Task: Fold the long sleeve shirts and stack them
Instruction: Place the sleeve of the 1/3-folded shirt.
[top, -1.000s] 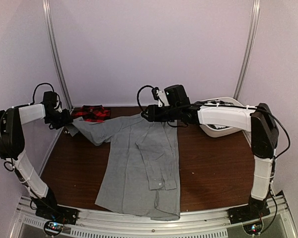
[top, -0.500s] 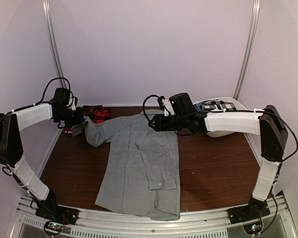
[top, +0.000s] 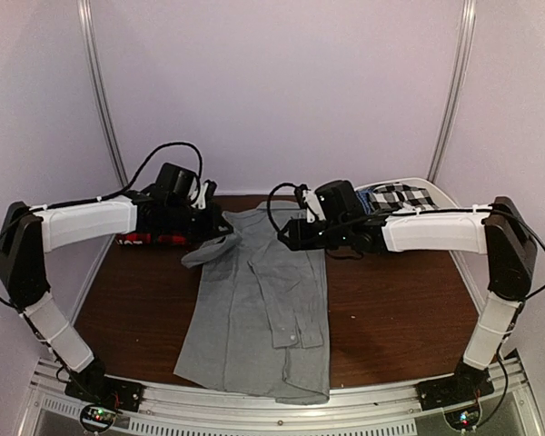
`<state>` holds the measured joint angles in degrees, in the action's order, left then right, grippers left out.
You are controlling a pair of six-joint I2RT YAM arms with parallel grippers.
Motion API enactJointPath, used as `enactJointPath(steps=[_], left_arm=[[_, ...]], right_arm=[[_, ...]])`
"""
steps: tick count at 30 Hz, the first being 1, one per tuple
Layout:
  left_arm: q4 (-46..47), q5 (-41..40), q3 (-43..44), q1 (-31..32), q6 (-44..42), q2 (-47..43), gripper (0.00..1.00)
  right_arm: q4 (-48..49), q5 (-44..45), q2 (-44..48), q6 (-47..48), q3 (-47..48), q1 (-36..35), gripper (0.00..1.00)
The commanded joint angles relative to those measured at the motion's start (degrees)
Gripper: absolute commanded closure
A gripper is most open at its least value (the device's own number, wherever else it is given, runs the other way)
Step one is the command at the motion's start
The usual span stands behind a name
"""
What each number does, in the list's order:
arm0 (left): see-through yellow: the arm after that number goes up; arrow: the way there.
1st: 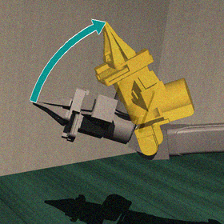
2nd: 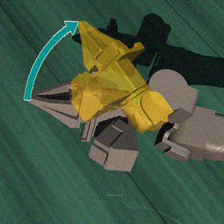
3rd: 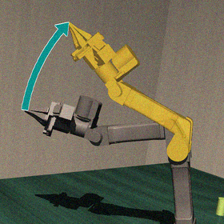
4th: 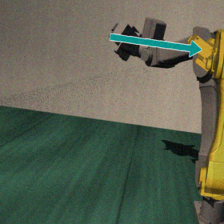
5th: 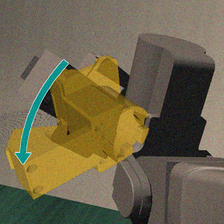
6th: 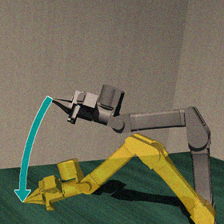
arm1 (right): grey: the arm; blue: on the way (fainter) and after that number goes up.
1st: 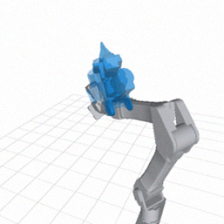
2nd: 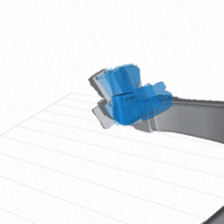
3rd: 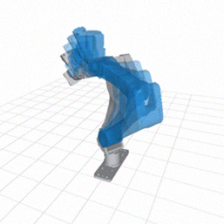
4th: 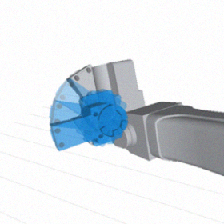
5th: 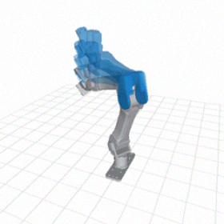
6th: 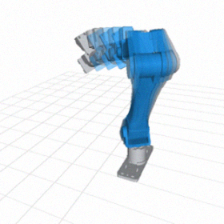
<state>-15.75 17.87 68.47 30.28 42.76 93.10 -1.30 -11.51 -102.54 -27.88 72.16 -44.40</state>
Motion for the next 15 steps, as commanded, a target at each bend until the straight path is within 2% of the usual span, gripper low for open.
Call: enactJointPath(steps=[1,4,7,11,13,15], left_arm=[[9.06,5.48,3.80,3.00,7.53,6.88,1.00],[8.78,5.75,7.69,5.00,6.55,10.97,0.98],[5.88,7.62,11.10,6.34,4.01,14.86,0.82],[4.55,4.67,10.12,6.89,2.05,13.67,0.51],[2.66,1.30,10.26,6.89,0.72,12.26,0.43],[0.42,-3.06,10.49,6.81,-0.44,11.06,0.41]], right_arm=[[2.94,2.21,2.39,-1.38,-1.96,-0.63,0.52],[3.04,3.40,2.63,-1.25,-3.08,-1.40,0.52],[2.76,4.34,2.80,-1.30,-4.00,-1.69,0.52],[2.44,5.56,3.31,-1.06,-4.91,-1.74,0.52],[2.05,5.94,3.23,-0.87,-4.84,-1.72,0.52],[1.77,6.14,3.23,-0.75,-4.85,-1.74,0.52]])
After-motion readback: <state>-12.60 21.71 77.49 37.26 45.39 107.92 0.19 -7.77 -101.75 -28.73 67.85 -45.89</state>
